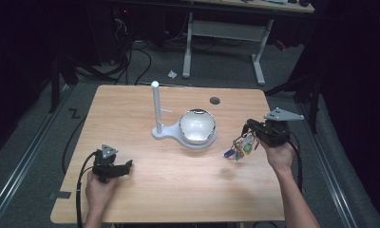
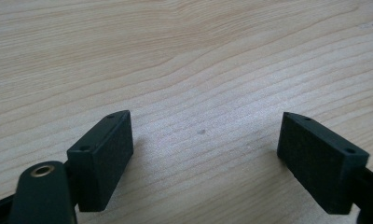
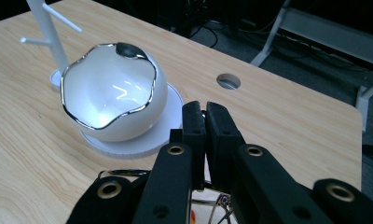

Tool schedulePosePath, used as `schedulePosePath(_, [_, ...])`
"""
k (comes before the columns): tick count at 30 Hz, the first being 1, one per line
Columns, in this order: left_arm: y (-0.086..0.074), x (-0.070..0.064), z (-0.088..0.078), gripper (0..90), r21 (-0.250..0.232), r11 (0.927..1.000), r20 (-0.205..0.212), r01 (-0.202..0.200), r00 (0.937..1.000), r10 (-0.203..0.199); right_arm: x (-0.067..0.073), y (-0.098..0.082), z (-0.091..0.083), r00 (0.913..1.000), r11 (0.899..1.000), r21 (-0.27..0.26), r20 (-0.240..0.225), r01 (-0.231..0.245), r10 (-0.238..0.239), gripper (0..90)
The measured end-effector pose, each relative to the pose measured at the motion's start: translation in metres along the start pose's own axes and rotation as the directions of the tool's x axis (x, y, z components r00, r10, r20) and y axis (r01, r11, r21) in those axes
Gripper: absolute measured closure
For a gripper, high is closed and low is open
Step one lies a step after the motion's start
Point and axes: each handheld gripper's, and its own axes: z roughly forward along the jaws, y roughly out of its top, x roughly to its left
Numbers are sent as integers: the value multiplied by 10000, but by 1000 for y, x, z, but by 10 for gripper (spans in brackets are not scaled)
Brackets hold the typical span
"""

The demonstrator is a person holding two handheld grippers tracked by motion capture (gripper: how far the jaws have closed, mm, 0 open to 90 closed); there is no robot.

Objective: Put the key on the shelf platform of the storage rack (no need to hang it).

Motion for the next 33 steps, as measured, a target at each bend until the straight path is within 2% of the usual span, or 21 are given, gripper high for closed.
schedulePosePath(7, [0, 0, 0, 186, 2, 10000, 2, -6, 10000, 6, 2, 13, -3, 9997, 9998, -195, -200, 106, -109, 876])
schedulePosePath(18, [0, 0, 0, 186, 12, 10000, 8, -11, 10000, 11, 14, 47, -4, 9964, 9979, -449, -692, 460, -490, 876])
schedulePosePath(20, [0, 0, 0, 186, 10, 10000, 13, -20, 10000, 20, 15, 52, -3, 9959, 9977, -491, -747, 477, -513, 876])
schedulePosePath(21, [0, 1, 0, 186, -26, 9998, 63, -176, 9998, 177, 15, 55, -3, 9955, 9978, -538, -842, 395, -440, 876])
schedulePosePath(23, [0, 1, 0, 184, -28, 9999, 22, -143, 9999, 143, 15, 58, -3, 9948, 9972, -609, -896, 427, -481, 876])
schedulePosePath(33, [0, 1, 0, 183, -8, 9996, 94, -278, 9996, 278, 33, 93, 4, 9861, 9941, -686, -1373, 845, -933, 876])
